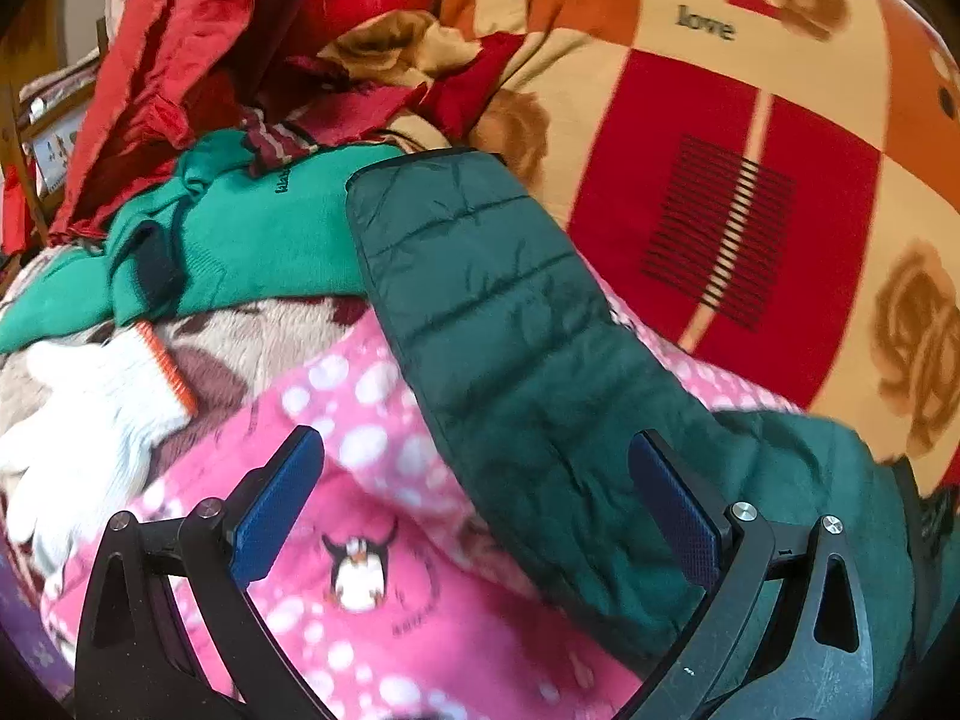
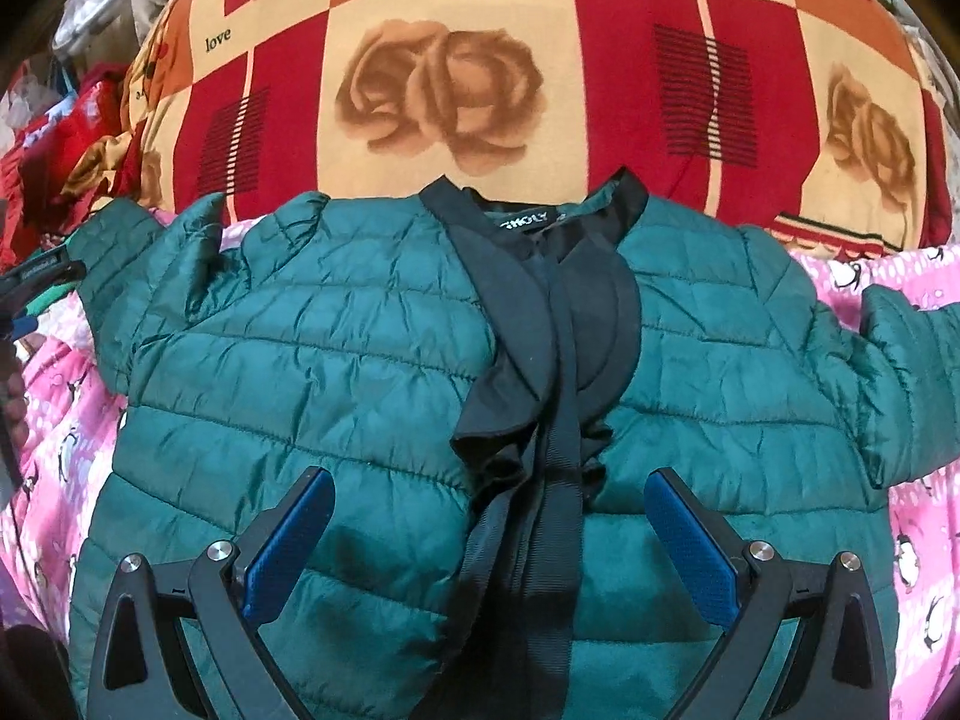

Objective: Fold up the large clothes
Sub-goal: 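Move the left gripper to the sleeve cuff nearest it and close on it, then lift the gripped sleeve and fold it across the jacket front toward the right gripper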

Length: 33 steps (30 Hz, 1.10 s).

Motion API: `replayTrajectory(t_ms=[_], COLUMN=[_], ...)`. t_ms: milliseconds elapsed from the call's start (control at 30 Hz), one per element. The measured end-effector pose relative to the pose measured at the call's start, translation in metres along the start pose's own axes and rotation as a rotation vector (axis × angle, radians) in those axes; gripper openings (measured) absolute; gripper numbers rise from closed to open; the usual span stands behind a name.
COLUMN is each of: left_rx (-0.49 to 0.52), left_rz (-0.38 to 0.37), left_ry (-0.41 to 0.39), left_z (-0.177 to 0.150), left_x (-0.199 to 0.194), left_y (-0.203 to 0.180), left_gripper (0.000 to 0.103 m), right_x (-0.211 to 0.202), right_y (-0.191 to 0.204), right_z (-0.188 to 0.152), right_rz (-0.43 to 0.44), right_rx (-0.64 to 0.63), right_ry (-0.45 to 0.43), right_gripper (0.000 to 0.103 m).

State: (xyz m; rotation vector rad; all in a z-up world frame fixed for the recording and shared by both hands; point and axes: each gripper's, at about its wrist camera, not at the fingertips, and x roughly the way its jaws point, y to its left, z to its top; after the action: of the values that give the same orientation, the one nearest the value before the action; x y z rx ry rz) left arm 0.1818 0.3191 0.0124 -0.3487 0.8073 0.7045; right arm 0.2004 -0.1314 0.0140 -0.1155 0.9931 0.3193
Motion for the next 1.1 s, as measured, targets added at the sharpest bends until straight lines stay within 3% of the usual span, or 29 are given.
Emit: replayTrajectory(t_ms=[267,500,600,733,767,833,867,933,1000,1033,1100], left_rx=[-0.064,-0.117,-0.103,-0.101,-0.098,-0.081,-0.088,-0.131,-0.177,-0.193,-0.177], left_rz=[0.059,0.079,0.073,0.086,0.086,0.107,0.11,0.069,-0.028,-0.066,-0.087], left_ry=[0.001,-0.052,-0.028,0.0,-0.013,-0.027,-0.029,-0.028,-0.021,-0.018,-0.033], left_z=[0.033,0.056,0.063,0.067,0.067,0.066,0.066,0.064,0.06,0.058,0.054], left_x=[0.047,0.062,0.074,0.09,0.089,0.085,0.083,0.075,0.062,0.055,0.037], left_y=[0.005,0.005,0.0,-0.002,-0.003,-0.006,-0.006,0.0,0.005,0.005,-0.002], left_gripper=[0.102,0.102,0.102,0.094,0.089,0.057,0.05,0.023,0.014,0.013,0.012], right_x=[-0.002,0.005,0.009,0.011,0.011,0.011,0.012,0.013,0.013,0.012,0.01], right_y=[0.004,0.007,0.007,0.007,0.006,0.006,0.006,0.005,0.005,0.005,0.004], right_z=[-0.004,-0.01,-0.011,-0.012,-0.012,-0.013,-0.013,-0.014,-0.014,-0.014,-0.015], right_rz=[0.008,0.024,0.026,0.03,0.03,0.033,0.035,0.037,0.038,0.039,0.042], right_rx=[-0.016,-0.023,-0.021,-0.017,-0.016,-0.013,-0.01,-0.005,-0.002,0.0,0.007], right_ry=[-0.007,0.022,0.027,0.03,0.028,0.027,0.027,0.03,0.031,0.031,0.03], right_gripper=[0.103,0.103,0.103,0.103,0.103,0.103,0.103,0.103,0.103,0.103,0.103])
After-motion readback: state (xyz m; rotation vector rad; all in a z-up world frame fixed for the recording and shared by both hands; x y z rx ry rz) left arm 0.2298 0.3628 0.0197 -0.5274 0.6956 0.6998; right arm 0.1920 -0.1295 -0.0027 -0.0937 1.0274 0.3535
